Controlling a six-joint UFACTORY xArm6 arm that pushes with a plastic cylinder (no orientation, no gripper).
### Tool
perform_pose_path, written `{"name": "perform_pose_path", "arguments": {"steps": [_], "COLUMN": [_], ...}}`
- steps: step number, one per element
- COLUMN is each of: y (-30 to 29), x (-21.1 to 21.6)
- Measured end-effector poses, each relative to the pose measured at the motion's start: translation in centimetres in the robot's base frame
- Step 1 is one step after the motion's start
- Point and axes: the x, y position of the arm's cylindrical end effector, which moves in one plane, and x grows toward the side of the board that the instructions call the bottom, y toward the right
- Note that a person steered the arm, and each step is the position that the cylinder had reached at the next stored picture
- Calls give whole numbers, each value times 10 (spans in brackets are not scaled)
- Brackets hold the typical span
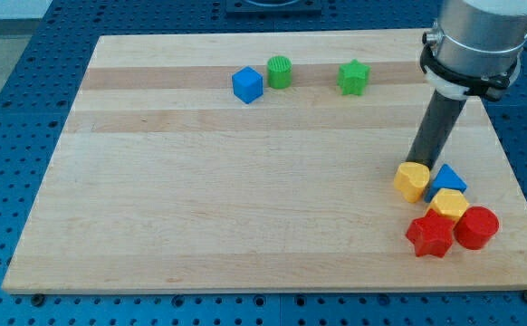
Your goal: Move the green star to the group of the blocks
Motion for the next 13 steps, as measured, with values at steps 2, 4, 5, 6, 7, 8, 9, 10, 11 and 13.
{"name": "perform_pose_path", "arguments": {"steps": [2, 4, 5, 6, 7, 8, 9, 10, 11, 13], "y": [-2, -2, -1, -1, -3, -22, -45, -61, -71, -92], "x": [-38, -99, -133, -165, -189, -191, -191, -185, -166, -130]}}
